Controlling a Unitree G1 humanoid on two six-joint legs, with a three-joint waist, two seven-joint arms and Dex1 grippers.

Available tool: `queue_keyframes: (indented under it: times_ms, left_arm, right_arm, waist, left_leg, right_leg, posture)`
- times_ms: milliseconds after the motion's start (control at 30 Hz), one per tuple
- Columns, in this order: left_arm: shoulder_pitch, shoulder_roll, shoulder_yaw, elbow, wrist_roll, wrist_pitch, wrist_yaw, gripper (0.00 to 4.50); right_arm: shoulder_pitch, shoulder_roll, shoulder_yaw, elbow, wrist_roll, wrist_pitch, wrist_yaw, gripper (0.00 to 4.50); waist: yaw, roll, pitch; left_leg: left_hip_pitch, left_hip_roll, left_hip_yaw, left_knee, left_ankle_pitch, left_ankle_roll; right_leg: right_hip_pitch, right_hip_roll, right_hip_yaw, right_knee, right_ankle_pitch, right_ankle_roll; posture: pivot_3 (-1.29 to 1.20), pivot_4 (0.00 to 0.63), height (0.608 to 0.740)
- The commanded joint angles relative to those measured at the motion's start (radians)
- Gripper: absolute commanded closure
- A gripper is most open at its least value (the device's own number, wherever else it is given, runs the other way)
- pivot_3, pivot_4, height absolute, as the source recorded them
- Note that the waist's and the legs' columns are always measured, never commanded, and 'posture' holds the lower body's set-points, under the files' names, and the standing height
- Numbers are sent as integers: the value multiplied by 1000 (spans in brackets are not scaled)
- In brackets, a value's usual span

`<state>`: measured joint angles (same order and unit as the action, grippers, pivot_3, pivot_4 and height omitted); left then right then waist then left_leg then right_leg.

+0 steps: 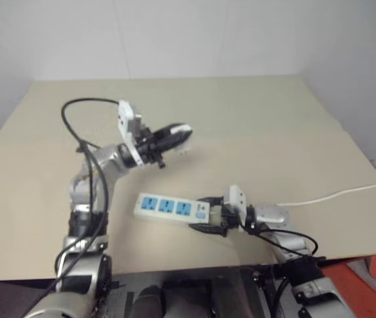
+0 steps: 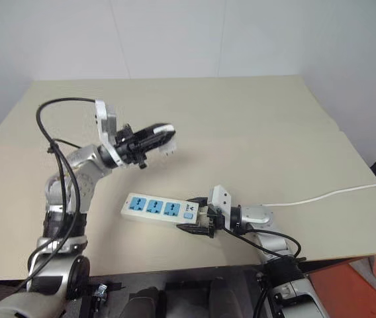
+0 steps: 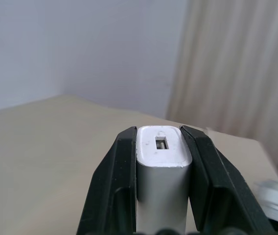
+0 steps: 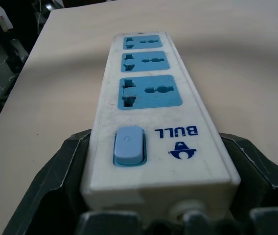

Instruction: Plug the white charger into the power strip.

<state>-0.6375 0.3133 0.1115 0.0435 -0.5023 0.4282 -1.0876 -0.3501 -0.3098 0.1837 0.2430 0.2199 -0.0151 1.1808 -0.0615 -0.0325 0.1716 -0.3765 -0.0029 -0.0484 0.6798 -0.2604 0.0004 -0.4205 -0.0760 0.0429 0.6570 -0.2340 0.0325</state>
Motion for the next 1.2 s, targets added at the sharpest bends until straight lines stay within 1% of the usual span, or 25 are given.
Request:
queue_keyframes:
  times_ms: [33, 233, 500, 667, 800, 967, 1067, 1200]
  left_arm:
    - [32, 35, -53, -70, -34, -70, -124, 3487]
    - [82, 53, -94, -45, -47, -186, -267, 3487]
    - [82, 80, -134, 36, -43, -269, -410, 3487]
    - [76, 84, -138, 58, -43, -286, -422, 3487]
    - [80, 99, -129, 46, -45, -282, -411, 3487]
    - [68, 137, -107, 34, -62, -266, -400, 3487]
    - [74, 151, -104, 24, -65, -271, -392, 3487]
    - [93, 159, -101, -9, -78, -267, -366, 3487]
  right_arm:
    - [-6, 7, 9, 9, 16, -4, 3, 1067]
    - [-22, 8, 16, 28, 14, -7, 16, 1067]
    - [-32, 13, 22, 42, 9, -12, 26, 1067]
    - [-23, 2, 41, 47, -8, -31, 43, 1067]
    - [-20, -4, 66, 78, -8, -53, 91, 1067]
    - [-64, 9, 84, 187, -27, -130, 144, 1067]
    - [-104, 18, 98, 274, -53, -174, 170, 1067]
    - [-130, 25, 120, 372, -94, -240, 191, 1067]
  waist:
    - [1, 0, 0]
    - [0, 0, 0]
    - [0, 0, 0]
    - [-1, 0, 0]
    - [-1, 0, 0]
    - [-6, 0, 0]
    - [-9, 0, 0]
    - [-11, 0, 0]
  left_leg:
    - [1, 0, 0, 0, 0, 0]
    - [4, 0, 1, 0, 0, 0]
    - [5, 1, 1, 0, 0, 0]
    - [5, 1, 1, 0, 0, 0]
    - [5, 1, 1, 0, 0, 0]
    - [6, 1, 1, -1, 0, 0]
    - [13, 2, 1, -2, 0, 0]
    - [27, 5, 1, -5, 0, 0]
  right_leg:
    - [1, 0, 0, 0, 0, 0]
    - [3, 1, 1, 0, 0, 0]
    - [4, 1, 1, 0, 0, -1]
    - [4, 2, 1, 0, 0, -1]
    - [5, 2, 1, -1, 0, 0]
    - [5, 2, 1, -1, 0, -1]
    - [13, 3, 0, -4, 0, -1]
    - [29, 6, 0, -11, 1, -1]
  posture:
    - [0, 150, 740]
    - [0, 150, 740]
    - [0, 150, 740]
    - [0, 150, 740]
    - [0, 150, 740]
    - [0, 150, 740]
    - [0, 150, 740]
    - [0, 150, 740]
